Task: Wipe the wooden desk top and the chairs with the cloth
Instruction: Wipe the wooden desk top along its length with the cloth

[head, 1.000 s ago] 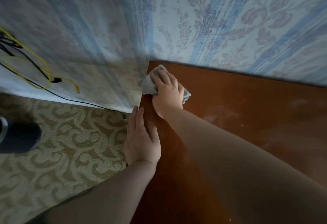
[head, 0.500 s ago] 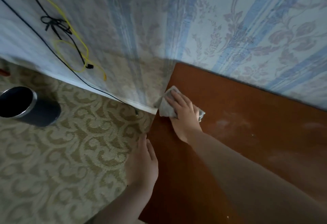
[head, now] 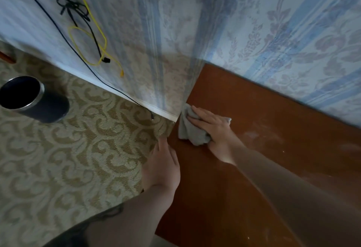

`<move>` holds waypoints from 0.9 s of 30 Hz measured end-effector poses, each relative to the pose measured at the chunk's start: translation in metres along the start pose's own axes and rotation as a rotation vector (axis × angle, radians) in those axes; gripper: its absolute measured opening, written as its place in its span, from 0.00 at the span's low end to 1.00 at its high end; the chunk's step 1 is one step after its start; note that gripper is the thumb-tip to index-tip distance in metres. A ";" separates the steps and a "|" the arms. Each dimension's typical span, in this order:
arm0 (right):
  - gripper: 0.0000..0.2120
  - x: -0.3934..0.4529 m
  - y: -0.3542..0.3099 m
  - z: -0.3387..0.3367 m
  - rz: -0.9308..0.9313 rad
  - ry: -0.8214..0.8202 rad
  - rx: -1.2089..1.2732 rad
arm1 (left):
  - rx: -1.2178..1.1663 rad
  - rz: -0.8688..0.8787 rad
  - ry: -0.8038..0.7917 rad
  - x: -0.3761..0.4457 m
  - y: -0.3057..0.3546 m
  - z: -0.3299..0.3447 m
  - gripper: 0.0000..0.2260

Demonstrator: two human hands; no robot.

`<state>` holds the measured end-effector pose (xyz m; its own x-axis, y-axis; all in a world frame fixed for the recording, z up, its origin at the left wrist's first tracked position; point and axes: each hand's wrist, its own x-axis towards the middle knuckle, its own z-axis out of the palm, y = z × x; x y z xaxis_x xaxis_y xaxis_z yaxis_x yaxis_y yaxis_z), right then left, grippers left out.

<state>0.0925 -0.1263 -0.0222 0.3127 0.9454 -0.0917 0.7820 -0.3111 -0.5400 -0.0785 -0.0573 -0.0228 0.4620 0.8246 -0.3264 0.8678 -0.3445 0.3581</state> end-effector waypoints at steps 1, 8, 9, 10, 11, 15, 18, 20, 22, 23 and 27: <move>0.34 -0.003 0.013 -0.008 -0.018 -0.048 -0.028 | 0.005 0.012 0.004 -0.001 0.000 0.000 0.15; 0.34 0.022 -0.039 0.029 0.541 0.441 0.103 | -0.031 0.010 -0.058 0.004 -0.001 0.001 0.10; 0.35 0.015 -0.046 0.035 0.454 0.366 0.094 | -0.027 0.009 -0.060 0.004 0.000 -0.001 0.09; 0.36 0.007 -0.044 0.036 0.326 0.254 0.071 | -0.020 0.009 -0.061 0.004 0.000 -0.001 0.09; 0.38 -0.001 -0.038 0.028 0.184 0.141 0.045 | -0.022 0.012 -0.058 0.004 0.000 -0.002 0.10; 0.35 -0.009 0.000 -0.019 0.022 -0.148 -0.107 | -0.052 0.070 -0.036 0.002 -0.002 -0.007 0.13; 0.32 0.003 -0.016 -0.008 0.279 0.165 0.054 | -0.054 0.130 -0.039 -0.003 -0.008 -0.006 0.19; 0.31 0.010 -0.043 0.017 0.463 0.301 0.054 | 0.001 0.139 -0.012 -0.011 -0.016 0.001 0.22; 0.31 0.009 -0.065 0.035 0.451 0.290 -0.001 | 0.036 0.159 0.024 -0.017 -0.019 0.005 0.24; 0.30 0.005 -0.070 0.038 0.368 0.241 -0.038 | 0.039 0.160 0.033 -0.018 -0.020 0.008 0.24; 0.34 -0.022 -0.044 0.015 0.064 -0.060 -0.217 | 0.007 0.161 0.021 -0.018 -0.018 0.008 0.24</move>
<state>0.0431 -0.1322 -0.0084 0.3382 0.9250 -0.1731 0.8610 -0.3784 -0.3398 -0.1011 -0.0694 -0.0302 0.5916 0.7674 -0.2472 0.7841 -0.4763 0.3980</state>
